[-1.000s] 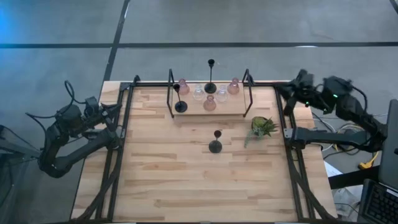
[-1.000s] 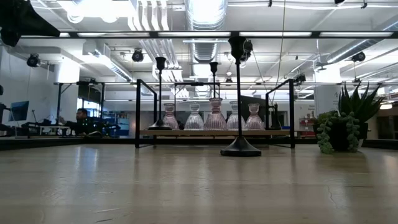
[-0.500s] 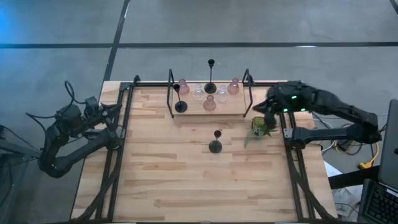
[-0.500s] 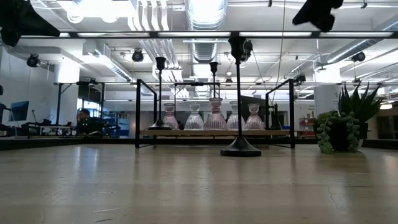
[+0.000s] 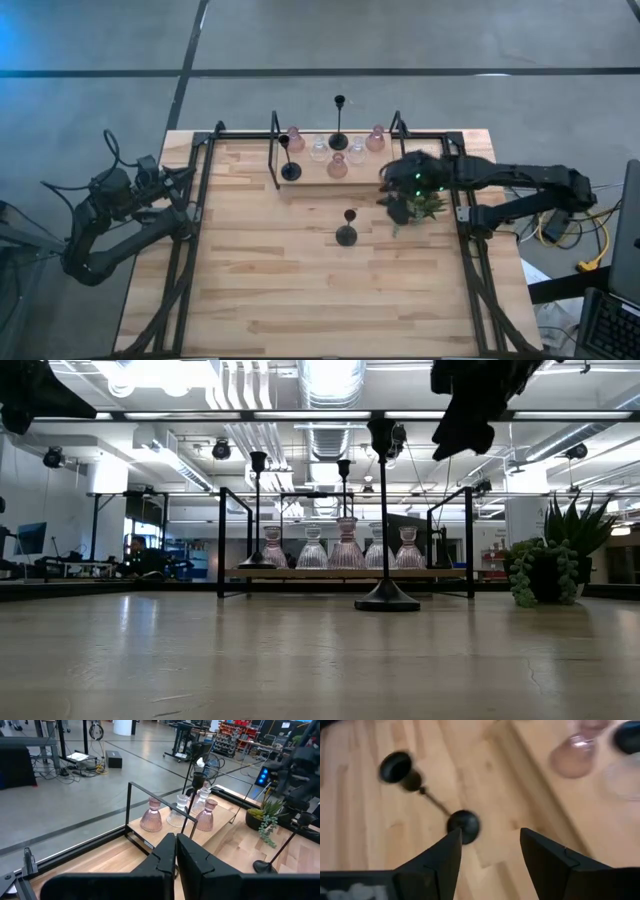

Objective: Pick & Place candle stick holders
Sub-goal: Put the black candle holder on the shelf aligned with the other pink glass candle holder

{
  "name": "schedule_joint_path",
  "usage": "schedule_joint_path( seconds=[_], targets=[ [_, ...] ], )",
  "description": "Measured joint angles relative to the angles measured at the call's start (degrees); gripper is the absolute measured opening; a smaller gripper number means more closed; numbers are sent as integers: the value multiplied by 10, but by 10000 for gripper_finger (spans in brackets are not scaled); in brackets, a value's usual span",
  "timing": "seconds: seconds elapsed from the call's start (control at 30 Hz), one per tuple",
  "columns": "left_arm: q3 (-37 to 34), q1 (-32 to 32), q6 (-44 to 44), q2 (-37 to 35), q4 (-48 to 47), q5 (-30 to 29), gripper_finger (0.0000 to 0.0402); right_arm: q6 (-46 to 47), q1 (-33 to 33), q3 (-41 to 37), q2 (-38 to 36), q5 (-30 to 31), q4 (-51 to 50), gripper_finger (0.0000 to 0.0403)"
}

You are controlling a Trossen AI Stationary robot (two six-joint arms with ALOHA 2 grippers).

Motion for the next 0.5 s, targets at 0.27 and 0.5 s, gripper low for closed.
schedule_joint_path(
  seconds=[0.27,0.5],
  targets=[
    [0,0,0,0,0,0,18,4,80,10,60,65,5,167],
    [0,0,0,0,0,0,16,41,95,10,102,75,7,146]
  ],
)
